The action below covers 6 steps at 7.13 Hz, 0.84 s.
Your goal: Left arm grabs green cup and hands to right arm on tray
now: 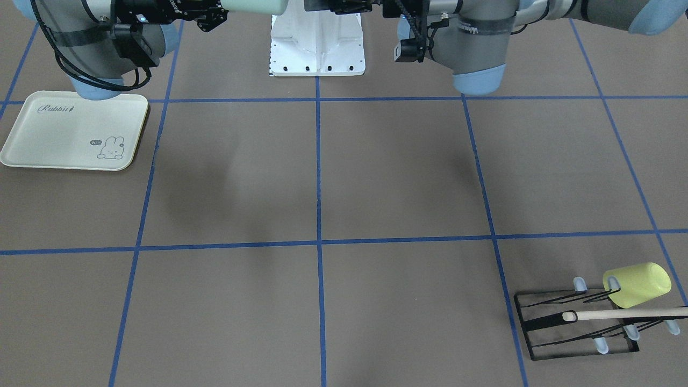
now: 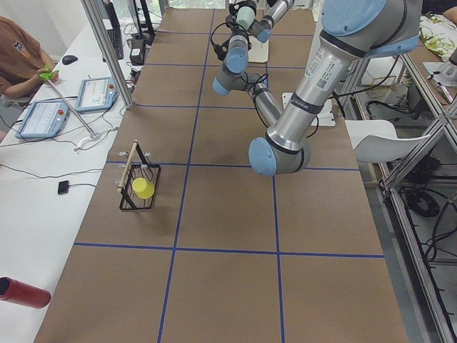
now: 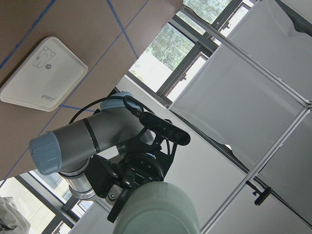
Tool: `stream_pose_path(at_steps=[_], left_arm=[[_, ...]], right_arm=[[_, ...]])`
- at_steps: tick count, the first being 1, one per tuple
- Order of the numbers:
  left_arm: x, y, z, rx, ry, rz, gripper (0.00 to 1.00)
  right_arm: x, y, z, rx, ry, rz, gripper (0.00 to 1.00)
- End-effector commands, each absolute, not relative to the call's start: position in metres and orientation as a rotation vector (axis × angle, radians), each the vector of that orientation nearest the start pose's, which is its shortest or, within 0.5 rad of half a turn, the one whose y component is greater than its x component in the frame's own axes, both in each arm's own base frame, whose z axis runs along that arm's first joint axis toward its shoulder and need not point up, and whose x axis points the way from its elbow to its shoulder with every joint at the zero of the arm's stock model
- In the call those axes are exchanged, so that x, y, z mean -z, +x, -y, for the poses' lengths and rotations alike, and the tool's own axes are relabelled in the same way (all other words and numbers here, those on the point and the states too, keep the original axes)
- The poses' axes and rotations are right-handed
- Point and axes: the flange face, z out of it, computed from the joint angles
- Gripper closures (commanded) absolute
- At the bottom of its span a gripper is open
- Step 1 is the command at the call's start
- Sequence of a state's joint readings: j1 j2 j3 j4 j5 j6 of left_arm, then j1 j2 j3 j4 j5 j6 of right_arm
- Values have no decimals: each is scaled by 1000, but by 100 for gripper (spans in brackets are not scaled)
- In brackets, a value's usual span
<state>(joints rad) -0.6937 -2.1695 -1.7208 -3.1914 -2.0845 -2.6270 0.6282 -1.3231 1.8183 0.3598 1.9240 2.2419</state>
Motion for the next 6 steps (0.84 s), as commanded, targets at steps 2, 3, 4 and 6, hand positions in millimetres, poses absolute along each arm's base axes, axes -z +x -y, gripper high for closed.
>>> stream_pose_path(at_steps=[2, 3, 4, 6], left_arm=[[-156, 303, 437, 348, -373, -2012, 0], [-160, 294, 452, 344, -307, -1937, 0], [-165, 283, 469, 367, -245, -1892, 0], [-175, 283, 488, 420, -186, -1796, 0]], right_arm=[[-344, -273, 340, -273, -208, 2151, 100], [-386, -264, 357, -223, -188, 2025, 100], [-418, -239, 379, -182, -145, 1918, 100], [-459, -157, 432, -149, -130, 1640, 100]])
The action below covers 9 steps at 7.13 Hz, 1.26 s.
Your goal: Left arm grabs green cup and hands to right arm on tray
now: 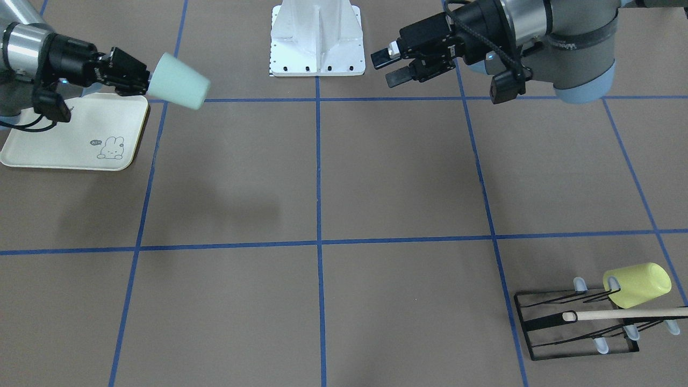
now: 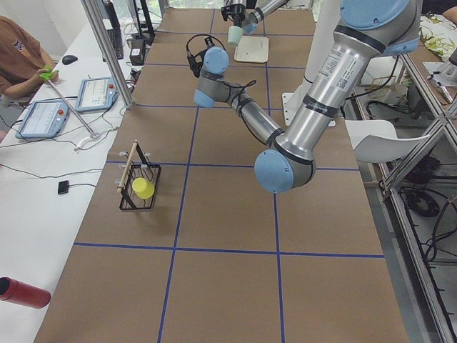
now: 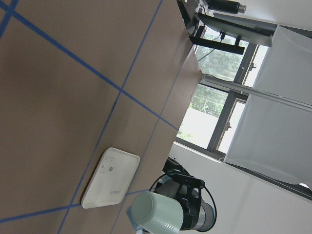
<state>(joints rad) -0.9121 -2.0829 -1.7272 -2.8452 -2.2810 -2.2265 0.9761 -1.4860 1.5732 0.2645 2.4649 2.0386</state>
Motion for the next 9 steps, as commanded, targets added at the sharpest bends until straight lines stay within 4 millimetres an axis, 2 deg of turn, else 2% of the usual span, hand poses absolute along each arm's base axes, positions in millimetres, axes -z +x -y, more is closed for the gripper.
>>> stream_pose_path(at_steps=[1, 2, 3, 4, 5, 6, 8, 9], left_arm=[[-176, 285, 492, 434, -178, -1766, 0], [-176, 286, 494, 448, -184, -1753, 0], [-173, 285, 494, 462, -188, -1742, 0], [-174, 283, 495, 466, -187, -1740, 0], [-175, 283, 496, 468, -186, -1739, 0], [-175, 283, 495, 467, -187, -1739, 0], [-178, 286, 499, 486, -192, -1723, 0], [-178, 286, 500, 495, -195, -1715, 0]], right_arm=[[-466, -133, 446, -187, -131, 1576, 100], [-486, -126, 446, -284, -183, 1529, 100], [-490, -99, 462, -410, -156, 1505, 100], [-495, -89, 479, -550, -64, 1479, 100], [-505, -95, 492, -582, 26, 1410, 100], [-523, -93, 493, -499, 125, 1325, 100], [-564, -90, 469, -327, 200, 1211, 100], [-569, -94, 463, -268, 196, 1164, 100]])
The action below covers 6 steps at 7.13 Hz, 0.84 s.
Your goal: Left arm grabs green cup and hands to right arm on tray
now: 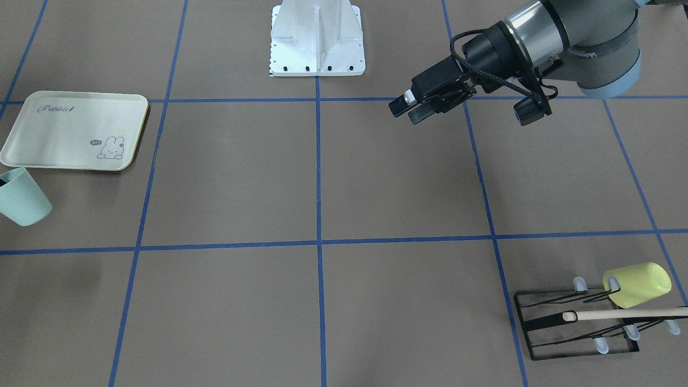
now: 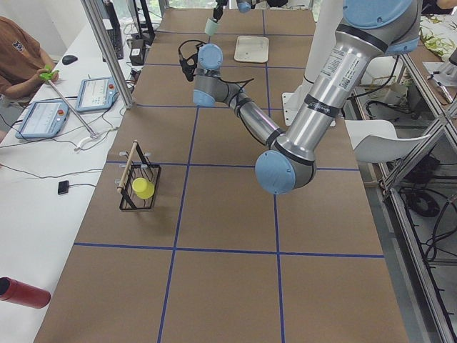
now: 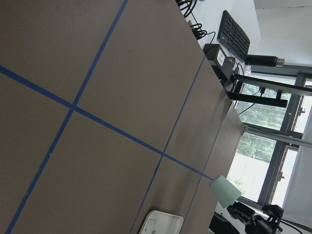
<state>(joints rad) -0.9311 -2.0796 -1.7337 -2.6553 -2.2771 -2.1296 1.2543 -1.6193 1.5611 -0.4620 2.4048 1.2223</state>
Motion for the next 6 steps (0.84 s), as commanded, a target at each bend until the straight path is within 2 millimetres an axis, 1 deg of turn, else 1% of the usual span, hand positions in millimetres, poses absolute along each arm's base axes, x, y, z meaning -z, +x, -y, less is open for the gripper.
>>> stream_pose_path(at_steps=[1, 2, 3, 4, 5, 6], left_arm=[[-180, 286, 501, 480, -173, -1708, 0], [-185, 286, 501, 484, -174, -1700, 0], [-194, 282, 503, 489, -163, -1689, 0], [-200, 281, 501, 476, -148, -1682, 0], [-200, 281, 502, 477, -146, -1682, 0], [-201, 281, 502, 480, -147, -1680, 0]], right_arm=[[-564, -95, 465, -183, 193, 1095, 100], [-541, -96, 467, -111, 190, 1002, 100], [-523, -98, 454, -37, 141, 936, 100], [-520, -97, 428, -5, 99, 912, 100], [-523, -105, 404, 22, 73, 898, 100], [-529, -111, 387, 38, 72, 848, 100]])
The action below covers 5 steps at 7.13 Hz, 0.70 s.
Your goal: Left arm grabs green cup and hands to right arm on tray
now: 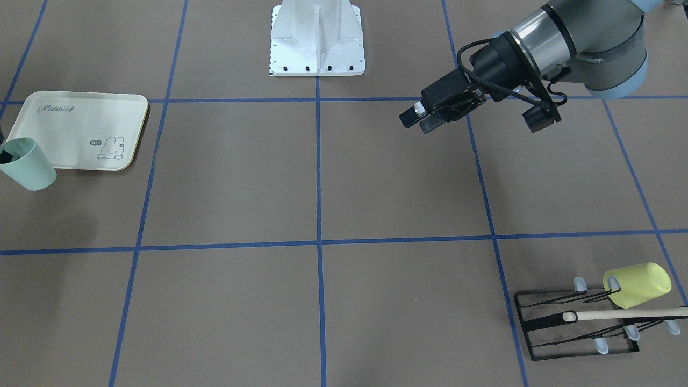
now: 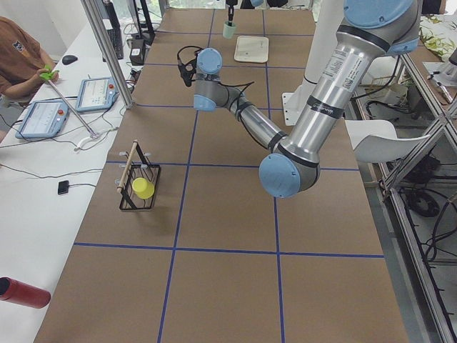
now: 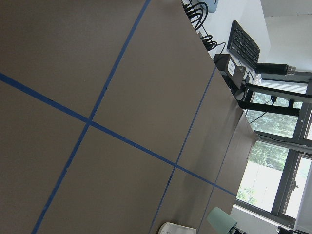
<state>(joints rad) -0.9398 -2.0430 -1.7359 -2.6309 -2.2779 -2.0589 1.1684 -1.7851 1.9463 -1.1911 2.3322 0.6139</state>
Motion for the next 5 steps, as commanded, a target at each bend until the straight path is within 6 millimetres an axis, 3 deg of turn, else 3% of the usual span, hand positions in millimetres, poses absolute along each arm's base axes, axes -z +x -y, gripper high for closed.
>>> stream_pose_path(at_steps=[1, 3, 5], left_arm=[[-203, 281, 501, 482, -148, -1678, 0], [-205, 281, 502, 476, -138, -1676, 0], [-204, 281, 501, 475, -137, -1677, 0]], right_arm=[[-533, -115, 382, 45, 66, 831, 100], [-531, -129, 377, 71, 44, 831, 100], [-548, -142, 354, 112, -18, 813, 100]])
